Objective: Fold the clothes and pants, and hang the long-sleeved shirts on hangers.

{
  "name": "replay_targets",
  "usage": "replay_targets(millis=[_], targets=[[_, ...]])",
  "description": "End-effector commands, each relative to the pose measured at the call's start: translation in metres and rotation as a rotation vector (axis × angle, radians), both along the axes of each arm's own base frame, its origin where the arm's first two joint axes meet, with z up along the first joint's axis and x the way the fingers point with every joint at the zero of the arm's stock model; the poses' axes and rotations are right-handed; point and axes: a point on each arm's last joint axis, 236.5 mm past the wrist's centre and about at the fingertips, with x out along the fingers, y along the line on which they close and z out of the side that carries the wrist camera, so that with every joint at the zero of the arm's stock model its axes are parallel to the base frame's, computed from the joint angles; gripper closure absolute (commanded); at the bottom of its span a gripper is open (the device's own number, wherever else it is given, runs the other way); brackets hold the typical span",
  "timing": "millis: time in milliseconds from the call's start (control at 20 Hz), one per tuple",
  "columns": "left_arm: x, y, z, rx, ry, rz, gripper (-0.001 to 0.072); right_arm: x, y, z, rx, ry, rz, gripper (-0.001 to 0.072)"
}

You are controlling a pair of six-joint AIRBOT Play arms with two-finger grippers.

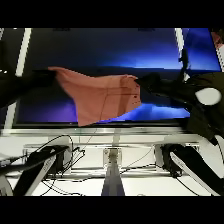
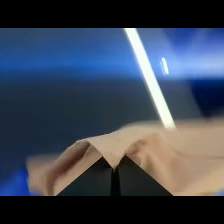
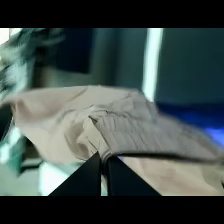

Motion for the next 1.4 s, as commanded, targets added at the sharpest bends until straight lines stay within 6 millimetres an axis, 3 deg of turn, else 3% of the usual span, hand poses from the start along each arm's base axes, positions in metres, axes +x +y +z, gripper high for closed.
replay_targets(millis=[0,150,300,450,600,650,700,750,950,1050,1200,1350], targets=[[0.001,-0.03,-0.097,0.038,0.237,-0.141,0.0697,0.023,-0.024,-0.081,-0.11,0.142,-0.072,0.0691],[-0.019,-0.022,-0.111,0.038,0.361,-0.187,0.0697,-0.01,-0.044,-0.116,-0.196,0.302,0.036,0.0691],[-0.066,-0.008,-0.123,0.061,0.567,-0.235,0.0698,-0.077,-0.055,-0.13,-0.273,0.458,0.287,0.0691],[-0.11,-0.017,-0.14,0.06,0.737,-0.283,0.0697,-0.117,-0.074,-0.144,-0.378,0.569,0.405,0.0691],[-0.139,-0.036,-0.165,0.079,0.785,-0.335,0.0692,-0.116,-0.094,-0.157,-0.479,0.561,0.398,0.0689],[-0.144,-0.041,-0.174,0.094,0.783,-0.34,0.0591,-0.108,-0.097,-0.16,-0.505,0.519,0.399,0.0593],[-0.146,-0.045,-0.18,0.108,0.774,-0.345,0.0325,-0.101,-0.099,-0.161,-0.52,0.483,0.391,0.0261],[-0.144,-0.051,-0.182,0.114,0.752,-0.345,-0.0013,-0.09,-0.1,-0.162,-0.529,0.45,0.361,0.0014],[-0.119,-0.079,-0.171,0.006,0.669,-0.284,0.0012,-0.049,-0.125,-0.166,-0.584,0.371,0.18,0.0022],[-0.114,-0.086,-0.165,-0.043,0.664,-0.267,0.0012,-0.043,-0.146,-0.166,-0.563,0.397,0.093,0.0025],[-0.114,-0.087,-0.164,-0.046,0.663,-0.266,0.0012,-0.059,-0.165,-0.168,-0.48,0.487,0.086,0.0066],[-0.113,-0.086,-0.165,-0.045,0.66,-0.263,0.0013,-0.071,-0.142,-0.176,-0.301,0.53,0.175,0.0066]])
